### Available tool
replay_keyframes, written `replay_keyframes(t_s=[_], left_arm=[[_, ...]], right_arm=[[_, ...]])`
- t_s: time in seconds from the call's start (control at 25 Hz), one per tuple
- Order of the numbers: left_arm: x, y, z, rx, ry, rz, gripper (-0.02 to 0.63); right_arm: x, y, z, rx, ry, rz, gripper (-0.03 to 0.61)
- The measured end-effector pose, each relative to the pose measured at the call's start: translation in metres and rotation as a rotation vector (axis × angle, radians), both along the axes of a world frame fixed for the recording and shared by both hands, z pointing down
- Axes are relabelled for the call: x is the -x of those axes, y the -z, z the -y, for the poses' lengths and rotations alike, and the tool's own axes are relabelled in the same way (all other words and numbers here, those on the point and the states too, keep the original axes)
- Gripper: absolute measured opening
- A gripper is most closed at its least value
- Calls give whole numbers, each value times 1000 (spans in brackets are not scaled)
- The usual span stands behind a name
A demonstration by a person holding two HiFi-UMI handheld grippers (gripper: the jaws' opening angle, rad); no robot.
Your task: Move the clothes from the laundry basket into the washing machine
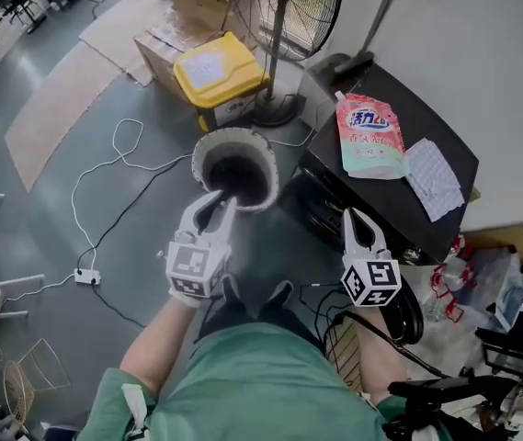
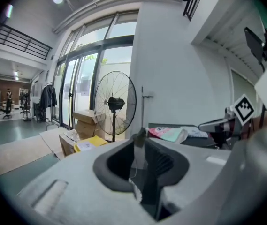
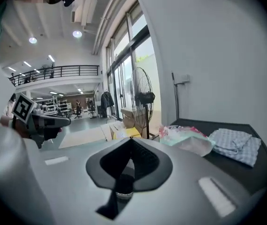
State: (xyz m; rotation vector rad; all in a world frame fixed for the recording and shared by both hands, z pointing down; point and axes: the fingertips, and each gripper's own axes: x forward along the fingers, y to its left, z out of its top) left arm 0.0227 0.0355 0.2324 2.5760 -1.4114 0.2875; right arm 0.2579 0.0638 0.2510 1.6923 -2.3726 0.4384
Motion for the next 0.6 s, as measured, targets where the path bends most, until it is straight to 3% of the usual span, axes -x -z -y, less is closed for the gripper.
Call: replay_keyframes(t_s=[0.24, 0.6], left_arm=[[7, 45, 8, -69, 26, -14, 64], [7, 81, 8, -145, 18, -32, 63]], right_arm=[[7, 64, 1, -163, 13, 56, 0], [19, 117, -10, -277, 30, 13, 1]])
